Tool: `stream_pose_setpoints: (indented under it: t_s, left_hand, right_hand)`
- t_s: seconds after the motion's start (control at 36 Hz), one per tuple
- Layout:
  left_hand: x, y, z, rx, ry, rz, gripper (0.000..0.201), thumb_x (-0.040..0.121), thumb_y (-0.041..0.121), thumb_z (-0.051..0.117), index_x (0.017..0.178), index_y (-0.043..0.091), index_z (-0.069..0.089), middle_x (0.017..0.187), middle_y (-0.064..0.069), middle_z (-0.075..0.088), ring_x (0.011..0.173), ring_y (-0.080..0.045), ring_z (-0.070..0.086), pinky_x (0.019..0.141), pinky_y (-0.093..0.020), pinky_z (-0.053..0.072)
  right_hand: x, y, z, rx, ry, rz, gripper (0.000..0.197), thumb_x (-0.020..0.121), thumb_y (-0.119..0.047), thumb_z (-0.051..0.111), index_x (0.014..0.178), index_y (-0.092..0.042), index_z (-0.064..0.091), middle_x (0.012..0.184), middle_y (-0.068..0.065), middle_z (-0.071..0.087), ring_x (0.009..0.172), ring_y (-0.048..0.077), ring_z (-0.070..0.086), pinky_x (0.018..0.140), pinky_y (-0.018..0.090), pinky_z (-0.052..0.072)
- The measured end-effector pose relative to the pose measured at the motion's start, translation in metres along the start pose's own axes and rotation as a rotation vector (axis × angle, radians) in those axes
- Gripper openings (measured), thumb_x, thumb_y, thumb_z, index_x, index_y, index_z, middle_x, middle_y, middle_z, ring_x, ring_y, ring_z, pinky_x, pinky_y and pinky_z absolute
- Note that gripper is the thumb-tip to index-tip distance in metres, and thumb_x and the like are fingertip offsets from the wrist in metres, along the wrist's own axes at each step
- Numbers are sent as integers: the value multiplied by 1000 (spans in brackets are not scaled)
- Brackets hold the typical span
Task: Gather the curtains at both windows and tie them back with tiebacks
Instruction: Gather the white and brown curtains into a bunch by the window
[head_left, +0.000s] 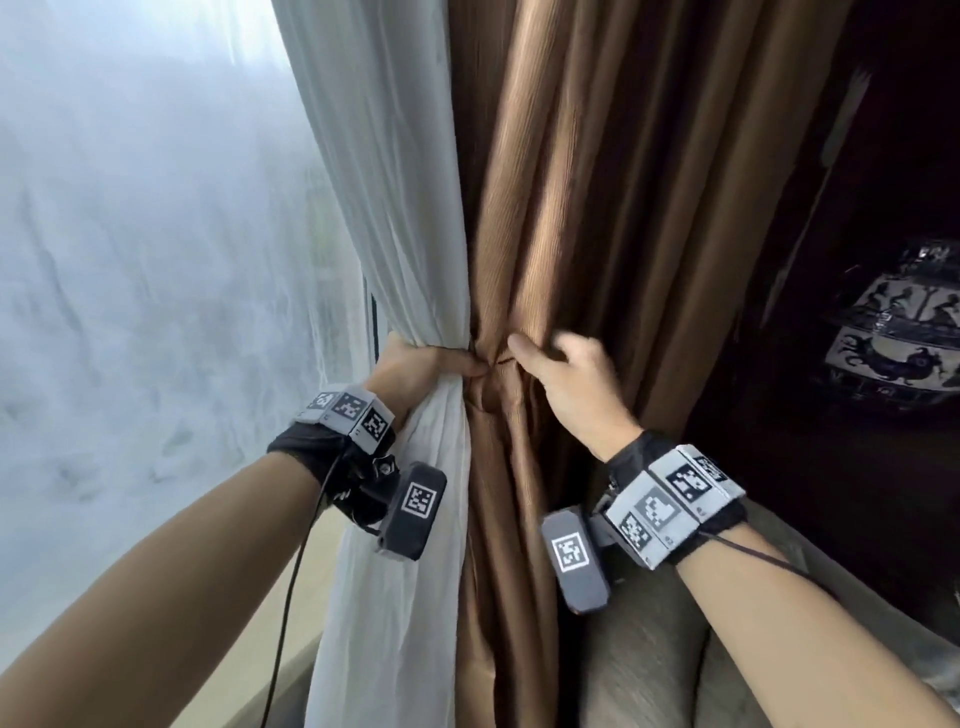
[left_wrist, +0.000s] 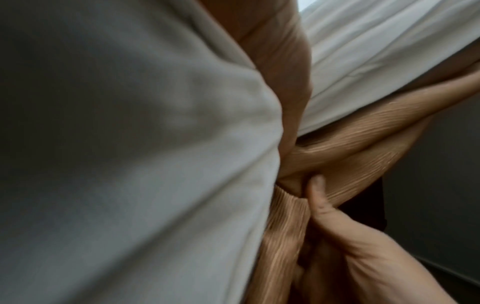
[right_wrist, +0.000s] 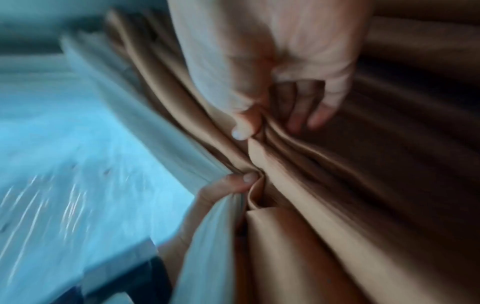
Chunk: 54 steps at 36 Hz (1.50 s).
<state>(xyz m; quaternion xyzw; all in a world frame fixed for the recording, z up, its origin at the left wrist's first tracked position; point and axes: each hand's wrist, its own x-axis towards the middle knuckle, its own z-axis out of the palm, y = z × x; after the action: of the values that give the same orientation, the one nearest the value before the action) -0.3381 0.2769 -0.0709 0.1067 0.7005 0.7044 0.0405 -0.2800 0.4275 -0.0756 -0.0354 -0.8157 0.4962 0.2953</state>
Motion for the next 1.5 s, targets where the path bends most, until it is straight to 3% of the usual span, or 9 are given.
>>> stream_pose_setpoints:
  t_s: [0.08,0.25,0.58,0.83,1.03,1.14,1.25,1.44,1.5]
  left_hand:
    - [3,-2,-1,-5,-10,-10,52,57,-3,86,105,6,68,92,-7,75,86,-25,73,68,-30,57]
    - [-13,2,10,36,-151,92,49,57,0,86,97,20,66,84,12,74,79,3,70,67,-12,53]
    - [-2,-12,27,70,161,150,51,54,0,88,101,8,70,91,-3,74,85,-17,72,69,-24,57]
    - [-10,-9,17,66,134,75,64,52,5,88,110,11,63,93,1,69,83,-13,67,61,-20,51]
    - [-8,-6,21,102,134,67,75,43,12,87,114,8,64,102,-5,72,92,-19,70,66,-24,54]
    - [-12,-4,19,143,114,48,41,64,-5,79,101,7,67,94,-7,71,85,-20,68,64,-25,53]
    - [-13,-6,15,142,103,51,50,57,-2,81,105,2,68,101,-12,72,89,-22,69,65,-23,54]
    - [-9,-4,9,163,86,19,49,63,1,82,110,6,67,99,-4,70,84,-16,65,59,-19,47]
    - [-6,-6,8,165,79,23,54,59,3,83,110,7,67,102,-6,71,91,-19,67,64,-21,50]
  right_hand:
    - [7,-3,-2,-281,85,-145,50,86,-36,71,60,3,53,65,22,57,64,35,48,61,38,32]
    - [18,-19,4,-441,-60,-116,23,80,-12,63,87,9,61,99,30,67,97,44,61,73,37,44]
    - [19,0,-13,284,-431,134,6,73,-17,64,75,-22,67,79,-8,68,82,4,61,74,22,39]
    - [34,54,-36,427,-227,363,30,89,-7,53,112,-15,68,106,3,70,105,14,64,90,32,46]
    - [64,71,-29,373,-238,330,95,44,-36,84,134,-26,56,128,-11,65,121,7,56,108,30,35]
    - [71,61,-27,531,-298,466,30,72,-3,67,100,-10,74,100,4,76,98,21,68,101,35,46]
    - [75,71,-27,654,-349,566,26,75,5,57,68,-8,78,79,6,75,81,26,68,86,36,52]
    - [87,66,2,666,-507,478,89,56,-5,70,142,-14,48,130,7,64,121,27,59,107,45,40]
    - [91,65,11,535,-535,424,84,64,-10,71,143,-15,46,129,7,65,121,26,59,108,44,39]
